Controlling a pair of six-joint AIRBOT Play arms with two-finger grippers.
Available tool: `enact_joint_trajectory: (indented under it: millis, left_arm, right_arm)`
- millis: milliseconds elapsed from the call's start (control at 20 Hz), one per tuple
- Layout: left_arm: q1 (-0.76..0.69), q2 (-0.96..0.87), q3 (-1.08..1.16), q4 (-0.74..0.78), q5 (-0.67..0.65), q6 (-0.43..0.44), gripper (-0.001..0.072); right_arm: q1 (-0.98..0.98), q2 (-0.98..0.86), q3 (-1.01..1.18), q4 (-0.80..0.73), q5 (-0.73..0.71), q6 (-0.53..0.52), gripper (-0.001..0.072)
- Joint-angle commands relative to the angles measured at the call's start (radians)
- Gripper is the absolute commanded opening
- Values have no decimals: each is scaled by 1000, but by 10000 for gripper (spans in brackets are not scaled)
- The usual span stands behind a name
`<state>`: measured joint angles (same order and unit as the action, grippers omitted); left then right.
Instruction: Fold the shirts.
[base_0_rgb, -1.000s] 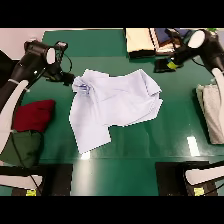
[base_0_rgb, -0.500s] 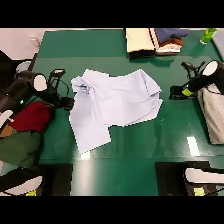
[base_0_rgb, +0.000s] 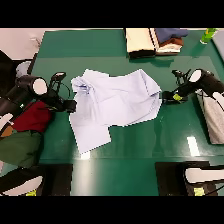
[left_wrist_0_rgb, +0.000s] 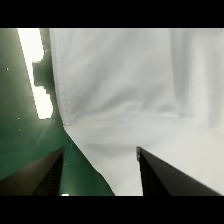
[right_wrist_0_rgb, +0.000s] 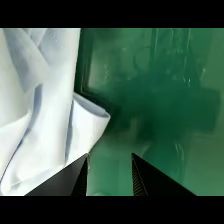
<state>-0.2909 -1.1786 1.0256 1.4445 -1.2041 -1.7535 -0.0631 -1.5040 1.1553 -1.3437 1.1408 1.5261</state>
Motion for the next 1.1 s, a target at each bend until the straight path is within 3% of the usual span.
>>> enact_joint_trajectory:
  millis: [0,300,350,450,500,850,1050]
  left_arm:
    - [1,1,-2,-6,10,0,540]
    - [1,1,-2,-11,15,-1,540]
    - [1,1,-2,-13,16,-1,540]
    - [1,1,-2,-13,16,-1,540]
    - [1,1,-2,-13,14,-1,540]
    - [1,0,-61,38,0,-2,542]
    - [1,-1,-203,41,158,-57,541]
  right_arm:
    - [6,-15,-2,42,-52,10,304]
    - [6,-32,-2,61,-68,11,299]
    - [8,-36,-2,62,-68,10,196]
    - [25,-37,-2,61,-84,4,146]
    - [37,-36,-2,59,-87,-21,20]
    - [47,-14,-2,58,-56,-24,19]
    - [43,-9,-2,58,-38,-29,19]
